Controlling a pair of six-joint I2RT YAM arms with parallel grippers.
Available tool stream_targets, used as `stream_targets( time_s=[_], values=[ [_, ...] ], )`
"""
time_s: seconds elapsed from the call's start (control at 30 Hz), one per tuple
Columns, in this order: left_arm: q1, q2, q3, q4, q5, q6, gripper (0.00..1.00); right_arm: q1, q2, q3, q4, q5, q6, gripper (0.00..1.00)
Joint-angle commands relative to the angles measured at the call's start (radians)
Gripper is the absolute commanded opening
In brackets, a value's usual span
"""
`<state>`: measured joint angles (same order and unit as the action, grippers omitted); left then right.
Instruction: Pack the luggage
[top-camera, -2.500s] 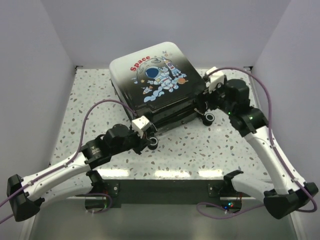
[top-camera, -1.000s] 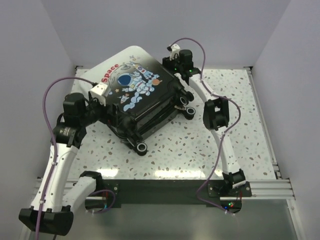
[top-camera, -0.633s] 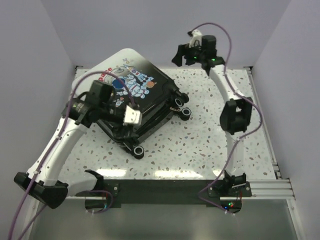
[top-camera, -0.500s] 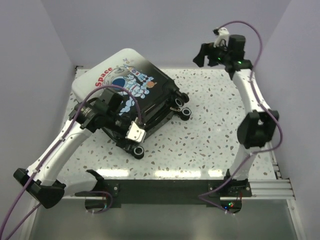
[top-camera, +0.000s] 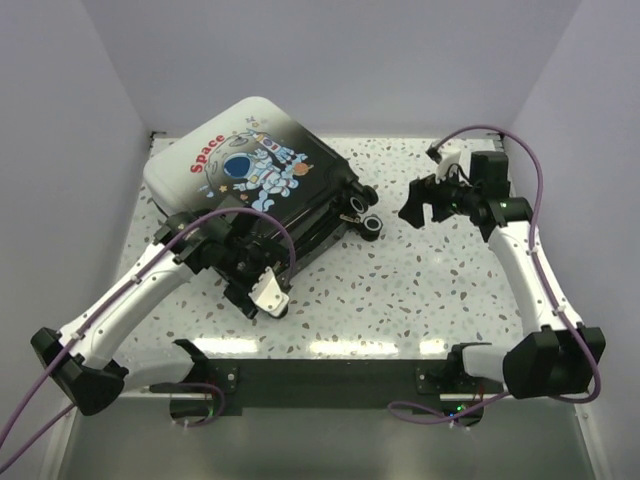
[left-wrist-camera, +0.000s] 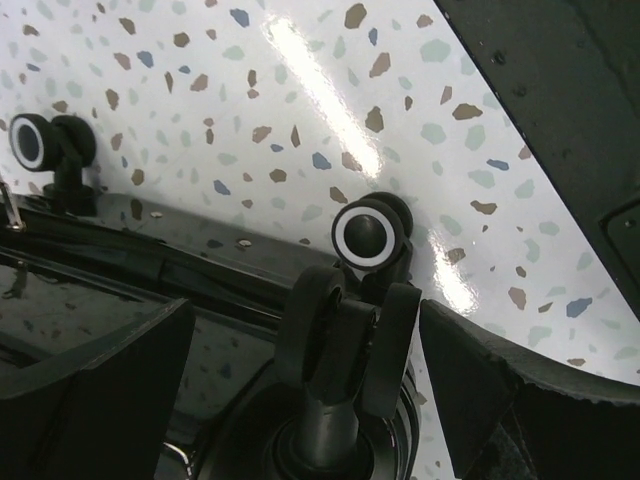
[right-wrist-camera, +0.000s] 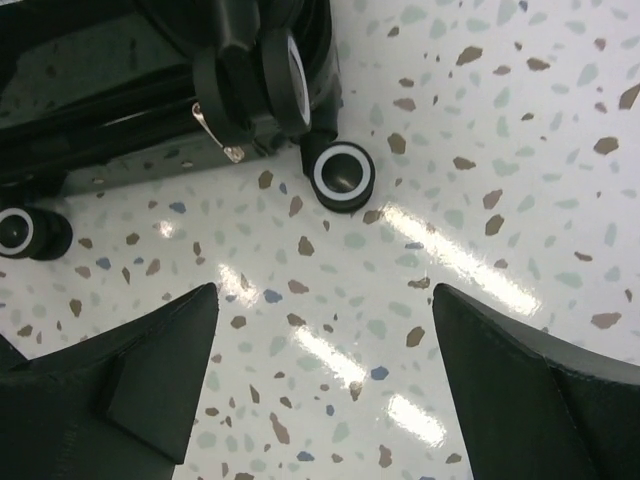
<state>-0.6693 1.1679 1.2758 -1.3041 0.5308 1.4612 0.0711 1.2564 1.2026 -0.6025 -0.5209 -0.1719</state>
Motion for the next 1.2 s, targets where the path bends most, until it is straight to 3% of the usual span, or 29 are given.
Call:
stream_targets(
  time_s=[0.0, 0.1, 0.23, 0.47, 0.73, 0.9, 1.03, 1.17],
  values=[
    [-0.006, 0.018, -0.024, -0.014, -0.034, 0.045, 1.0, -0.004, 0.006, -0.043, -0.017, -0.033, -0.029, 0.92],
    [-0.006, 0.013, -0.053, -0.012, -0.038, 0.056, 1.0, 0.012, 0.067, -0.026, 0.069, -0.039, 0.018, 0.95],
    [-0.004, 0.0, -0.066, 0.003, -0.013, 0.022, 1.0, 0.067, 0.165, 0.084, 0.056, -0.05, 0.017, 0.99],
    [-0.006, -0.057, -0.108, 0.071, 0.026, -0.016, 1.0, 0.22, 0.337, 0.264, 0.056, 0.145, -0.031, 0.99],
    [-0.006, -0.08, -0.162, 0.15, -0.02, -0.03, 1.0, 0.279, 0.483, 0.4, 0.004, 0.248, -0.115, 0.99],
    [-0.006, -0.086, -0.174, 0.19, -0.016, -0.058, 1.0, 0.302, 0.529, 0.448, -0.051, 0.237, -0.152, 0.89],
    [-0.006, -0.099, -0.19, 0.218, -0.002, -0.082, 1.0, 0.305, 0.54, 0.453, -0.08, 0.222, -0.176, 0.74],
    [-0.004, -0.116, -0.213, 0.264, -0.029, -0.099, 1.0, 0.308, 0.537, 0.463, -0.101, 0.2, -0.19, 0.46]
  ],
)
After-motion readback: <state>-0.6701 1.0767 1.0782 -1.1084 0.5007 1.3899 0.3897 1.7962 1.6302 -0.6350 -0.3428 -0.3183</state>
